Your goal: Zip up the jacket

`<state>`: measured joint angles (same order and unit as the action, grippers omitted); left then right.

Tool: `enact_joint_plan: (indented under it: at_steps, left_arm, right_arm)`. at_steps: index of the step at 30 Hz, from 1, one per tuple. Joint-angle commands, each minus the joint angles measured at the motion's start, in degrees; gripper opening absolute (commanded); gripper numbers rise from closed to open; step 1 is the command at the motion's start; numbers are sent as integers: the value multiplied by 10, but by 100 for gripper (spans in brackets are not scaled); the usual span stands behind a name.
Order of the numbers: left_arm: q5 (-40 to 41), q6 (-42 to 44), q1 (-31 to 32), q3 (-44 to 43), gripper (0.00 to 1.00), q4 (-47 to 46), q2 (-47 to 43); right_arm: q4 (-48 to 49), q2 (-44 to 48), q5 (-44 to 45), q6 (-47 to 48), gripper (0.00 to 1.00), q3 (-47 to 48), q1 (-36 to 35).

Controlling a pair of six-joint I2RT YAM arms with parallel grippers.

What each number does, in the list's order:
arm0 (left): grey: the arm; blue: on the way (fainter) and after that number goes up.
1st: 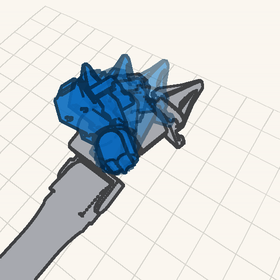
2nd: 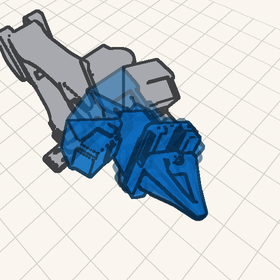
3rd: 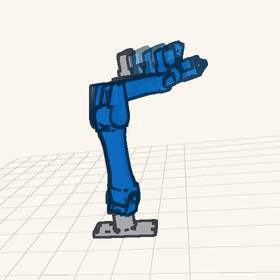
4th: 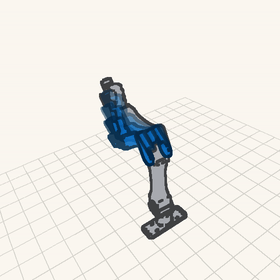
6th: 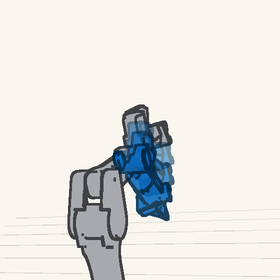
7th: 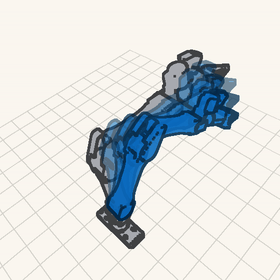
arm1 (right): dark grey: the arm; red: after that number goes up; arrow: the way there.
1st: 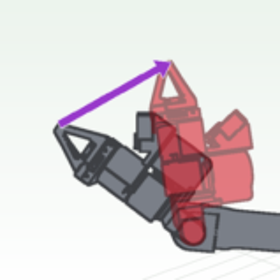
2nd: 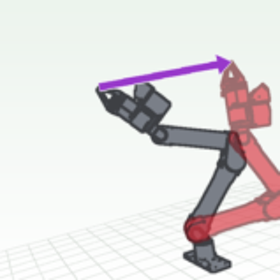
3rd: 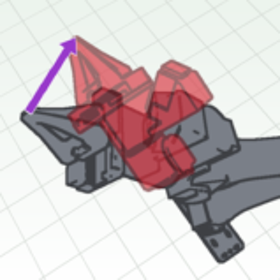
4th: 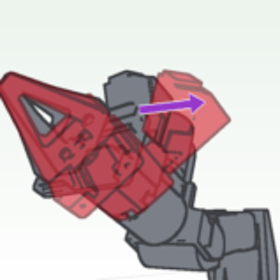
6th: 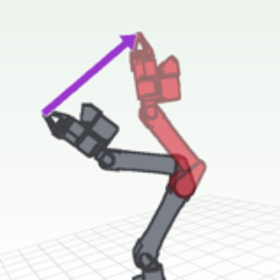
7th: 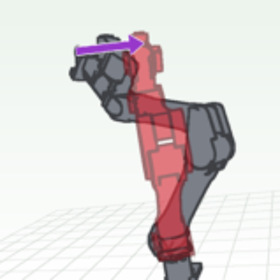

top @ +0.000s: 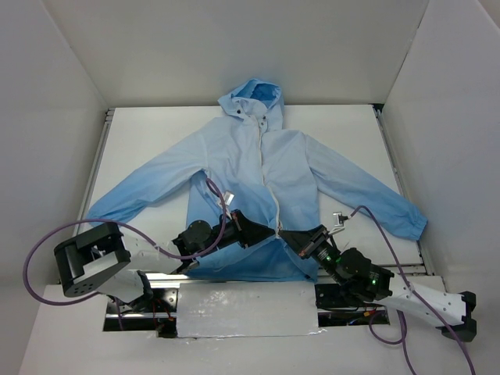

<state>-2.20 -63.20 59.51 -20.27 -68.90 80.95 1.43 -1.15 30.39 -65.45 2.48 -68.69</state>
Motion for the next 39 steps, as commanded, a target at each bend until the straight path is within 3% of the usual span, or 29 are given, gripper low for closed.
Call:
enact_joint_plan:
  at_steps: [1,9,17,26,30,39]
  left_arm:
    - [-33,4,14,-9,0,-41,18]
    - [-56,28,31,-25,0,-66,33]
    - [-11,81,54,-25,0,94,-47]
    - [41,94,61,14,0,223,-101]
    - [50,96,62,24,0,234,-102]
    - [27,142,80,26,0,248,-129]
  right_arm:
    - [47,35,68,33,0,9,2]
    - [71,-32,86,28,0,30,12]
    - [9,-176,75,6,0,146,30]
    - [13,-206,12,16,0,201,32]
    - [26,-220,-22,5,0,219,31]
    - [-36,-344,43,-42,0,256,34]
